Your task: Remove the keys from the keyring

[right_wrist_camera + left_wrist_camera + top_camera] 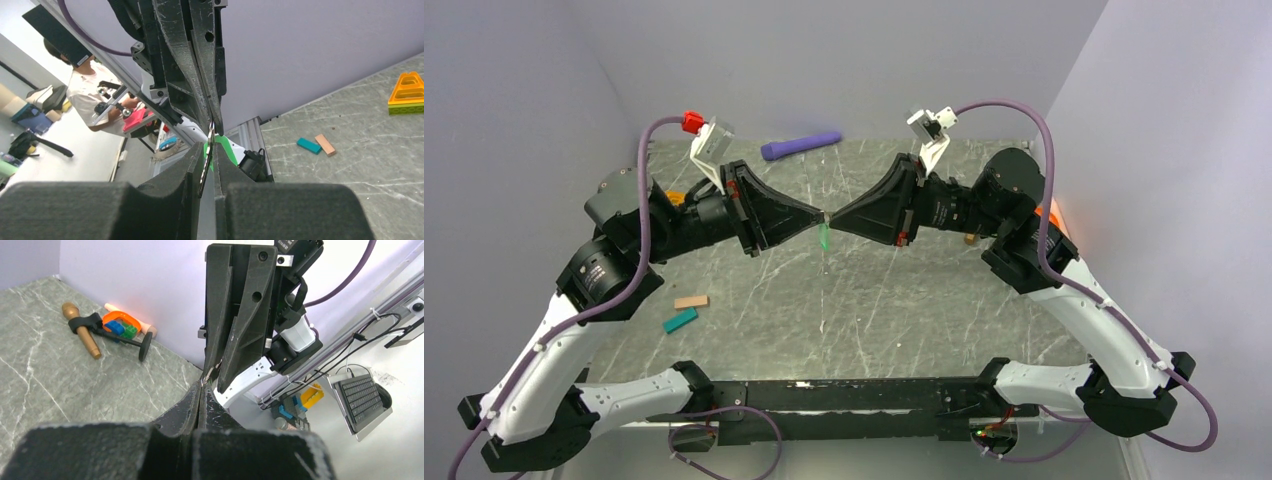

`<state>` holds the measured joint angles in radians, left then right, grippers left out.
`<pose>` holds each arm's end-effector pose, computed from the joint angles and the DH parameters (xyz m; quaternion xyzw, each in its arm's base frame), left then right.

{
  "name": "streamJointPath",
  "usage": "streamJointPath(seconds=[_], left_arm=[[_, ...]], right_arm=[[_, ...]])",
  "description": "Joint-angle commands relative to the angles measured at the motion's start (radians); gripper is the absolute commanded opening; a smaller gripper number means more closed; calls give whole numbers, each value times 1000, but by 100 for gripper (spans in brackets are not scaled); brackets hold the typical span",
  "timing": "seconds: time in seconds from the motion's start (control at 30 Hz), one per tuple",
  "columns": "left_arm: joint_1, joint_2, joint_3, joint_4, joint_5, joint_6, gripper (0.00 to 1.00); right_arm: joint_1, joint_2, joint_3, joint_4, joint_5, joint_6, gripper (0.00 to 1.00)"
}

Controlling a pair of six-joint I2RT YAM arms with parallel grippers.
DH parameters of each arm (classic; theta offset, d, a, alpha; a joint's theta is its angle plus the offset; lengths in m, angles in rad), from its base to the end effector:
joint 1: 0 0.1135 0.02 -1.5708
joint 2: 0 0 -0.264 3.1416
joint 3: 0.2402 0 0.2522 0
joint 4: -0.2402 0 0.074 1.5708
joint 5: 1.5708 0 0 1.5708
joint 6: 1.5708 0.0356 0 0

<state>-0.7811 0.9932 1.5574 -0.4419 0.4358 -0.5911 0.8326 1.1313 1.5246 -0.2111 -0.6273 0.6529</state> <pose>0.1004 -0.1207 0.5293 0.2226 0.6286 -0.5741 0.4751 0.1272 0.1709 0.5203 -0.2908 0.5849 0.6398 0.4050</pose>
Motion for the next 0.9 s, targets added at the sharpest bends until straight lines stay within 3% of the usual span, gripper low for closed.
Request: streamJointPath(seconds=[0.0,0.1,0.17,0.33,0.4,0.63,0.87], left_arm=[[-5,2,11,64,-55,-10,0],[-7,-3,6,71,-55,-10,0],[-7,-5,7,73,-55,-7,0],[-7,48,120,-64,-30,73,0],[-7,85,206,-153,4,123,0],[-6,154,334,-348,101,235,0],[-7,170,321,-340,158,235,0]], right_arm=[[4,-22,-4,87,-12,25,15],[5,-15,-7,95,-17,30,12],[4,-11,-6,98,-25,34,15],[4,-24,28,-9,-26,-37,71],[5,-30,66,-112,-20,-96,82],[2,17,250,-429,4,-272,80],[3,109,389,-561,-34,-335,64]])
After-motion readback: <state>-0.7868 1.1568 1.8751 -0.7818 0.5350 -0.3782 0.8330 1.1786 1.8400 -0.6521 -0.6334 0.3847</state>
